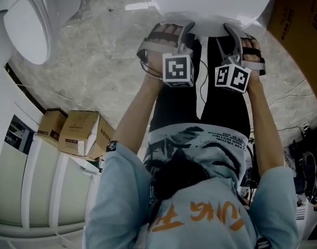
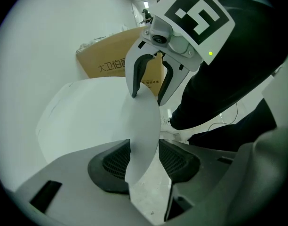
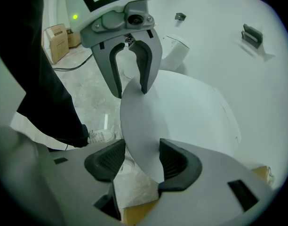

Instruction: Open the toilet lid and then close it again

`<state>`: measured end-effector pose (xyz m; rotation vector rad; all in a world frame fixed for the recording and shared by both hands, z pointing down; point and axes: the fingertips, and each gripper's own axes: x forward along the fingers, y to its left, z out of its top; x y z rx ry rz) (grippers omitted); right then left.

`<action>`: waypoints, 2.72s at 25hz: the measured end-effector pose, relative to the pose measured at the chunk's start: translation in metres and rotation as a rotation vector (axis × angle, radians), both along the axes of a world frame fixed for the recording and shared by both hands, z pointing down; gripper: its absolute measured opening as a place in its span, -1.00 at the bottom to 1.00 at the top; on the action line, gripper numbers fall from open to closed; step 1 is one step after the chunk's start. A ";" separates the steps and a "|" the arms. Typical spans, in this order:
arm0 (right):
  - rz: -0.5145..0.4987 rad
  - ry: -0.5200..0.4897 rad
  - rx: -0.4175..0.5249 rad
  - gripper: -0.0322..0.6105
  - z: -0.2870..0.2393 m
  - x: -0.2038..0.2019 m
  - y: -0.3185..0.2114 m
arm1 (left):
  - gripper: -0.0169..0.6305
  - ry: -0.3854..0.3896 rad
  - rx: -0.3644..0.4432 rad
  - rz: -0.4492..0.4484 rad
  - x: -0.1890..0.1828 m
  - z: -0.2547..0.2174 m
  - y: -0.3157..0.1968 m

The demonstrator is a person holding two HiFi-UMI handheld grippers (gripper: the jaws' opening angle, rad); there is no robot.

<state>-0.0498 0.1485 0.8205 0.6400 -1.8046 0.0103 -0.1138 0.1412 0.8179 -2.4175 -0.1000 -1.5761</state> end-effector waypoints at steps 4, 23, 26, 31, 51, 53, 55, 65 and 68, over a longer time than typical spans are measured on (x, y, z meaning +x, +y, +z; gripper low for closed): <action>0.013 -0.008 -0.032 -0.22 -0.005 -0.004 -0.001 | -0.32 0.023 -0.080 -0.083 -0.001 -0.004 -0.004; 0.399 -0.302 0.114 -0.81 -0.199 0.005 -0.085 | -0.87 0.535 -0.240 -0.990 -0.029 -0.211 -0.127; 0.407 -0.324 0.194 -0.86 -0.241 0.006 -0.110 | -0.87 0.618 -0.189 -1.026 -0.031 -0.256 -0.152; 0.467 -0.422 0.290 -0.86 -0.312 0.006 -0.142 | -0.87 0.736 -0.101 -1.019 -0.022 -0.334 -0.186; 0.599 -1.026 0.787 -0.86 -0.649 0.034 -0.256 | -0.87 1.284 0.288 -0.860 0.014 -0.664 -0.278; 0.615 -1.045 0.806 -0.86 -0.660 0.037 -0.258 | -0.87 1.291 0.314 -0.834 0.020 -0.677 -0.274; 0.639 -1.047 0.810 -0.86 -0.663 0.039 -0.259 | -0.86 1.276 0.343 -0.818 0.023 -0.682 -0.269; 0.696 -0.927 0.781 -0.86 -0.658 0.067 -0.262 | -0.87 1.183 0.407 -0.903 0.019 -0.666 -0.281; 0.704 -0.906 0.791 -0.86 -0.656 0.072 -0.263 | -0.87 1.185 0.407 -0.899 0.019 -0.667 -0.284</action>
